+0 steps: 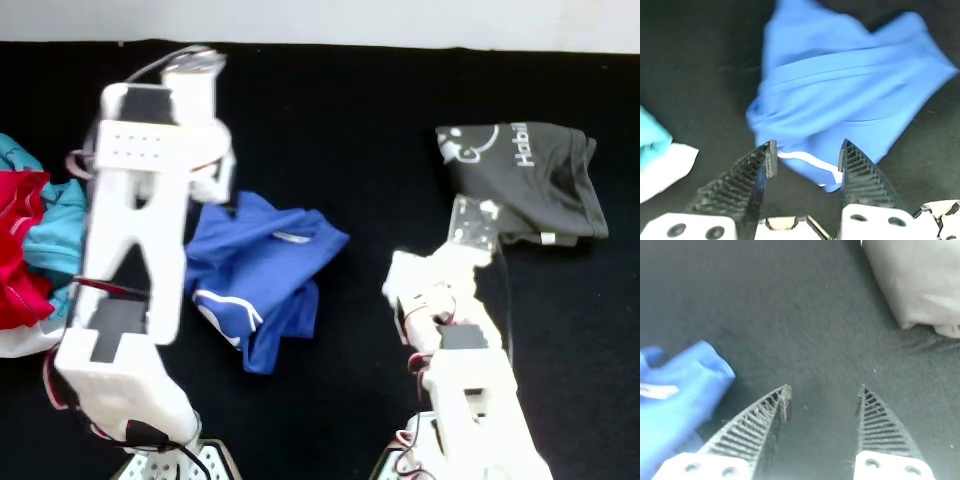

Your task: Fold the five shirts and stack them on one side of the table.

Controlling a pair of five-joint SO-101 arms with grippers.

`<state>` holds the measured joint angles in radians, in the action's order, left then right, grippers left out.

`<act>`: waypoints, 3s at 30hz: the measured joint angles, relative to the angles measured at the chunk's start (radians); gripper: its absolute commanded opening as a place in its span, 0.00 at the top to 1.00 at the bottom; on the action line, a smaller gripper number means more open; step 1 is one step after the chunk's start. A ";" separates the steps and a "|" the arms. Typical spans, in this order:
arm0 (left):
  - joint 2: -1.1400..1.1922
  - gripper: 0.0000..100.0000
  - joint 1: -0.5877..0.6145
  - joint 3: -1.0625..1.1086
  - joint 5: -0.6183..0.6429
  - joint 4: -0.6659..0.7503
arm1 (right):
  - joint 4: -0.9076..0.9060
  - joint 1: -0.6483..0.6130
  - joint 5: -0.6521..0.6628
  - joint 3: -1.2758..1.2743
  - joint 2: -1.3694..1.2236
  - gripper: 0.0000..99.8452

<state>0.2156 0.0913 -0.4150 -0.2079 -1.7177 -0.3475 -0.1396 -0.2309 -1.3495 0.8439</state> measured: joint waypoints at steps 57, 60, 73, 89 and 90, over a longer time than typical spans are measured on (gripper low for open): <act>-0.749 0.79 0.695 1.040 -0.195 0.230 | -1.358 -0.560 0.236 1.777 -1.341 0.79; -0.749 0.79 0.695 1.040 -0.195 0.233 | -1.255 -0.528 0.249 1.758 -1.339 0.79; -0.749 0.79 0.695 1.040 -0.195 0.287 | -1.215 -0.465 0.252 1.892 -1.263 0.79; -0.749 0.79 0.695 1.040 -0.195 0.287 | -1.189 -0.494 0.258 1.912 -1.493 0.92; -0.749 0.79 0.695 1.040 -0.195 0.287 | -1.189 -0.499 0.258 1.912 -1.494 0.98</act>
<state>-0.5332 0.7864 0.6252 -0.4028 -1.4308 -1.5367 -0.6383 0.0269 0.5623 -0.6506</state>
